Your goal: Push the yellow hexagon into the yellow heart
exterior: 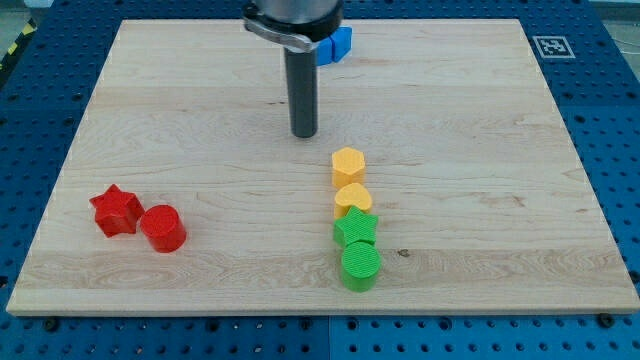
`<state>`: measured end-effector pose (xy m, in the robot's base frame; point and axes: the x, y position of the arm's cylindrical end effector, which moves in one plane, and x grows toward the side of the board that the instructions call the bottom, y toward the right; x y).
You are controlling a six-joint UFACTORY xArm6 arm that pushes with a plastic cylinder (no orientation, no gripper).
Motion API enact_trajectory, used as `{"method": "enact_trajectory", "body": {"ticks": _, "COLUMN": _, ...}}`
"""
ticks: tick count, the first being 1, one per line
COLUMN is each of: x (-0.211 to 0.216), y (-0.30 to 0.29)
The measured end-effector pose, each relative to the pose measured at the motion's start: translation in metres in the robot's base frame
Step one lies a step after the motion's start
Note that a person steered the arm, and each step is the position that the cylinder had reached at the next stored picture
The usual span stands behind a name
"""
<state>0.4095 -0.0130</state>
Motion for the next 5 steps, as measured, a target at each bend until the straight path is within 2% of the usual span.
{"method": "enact_trajectory", "body": {"ticks": 3, "x": 0.041, "y": 0.016}}
{"method": "enact_trajectory", "body": {"ticks": 5, "x": 0.019, "y": 0.017}}
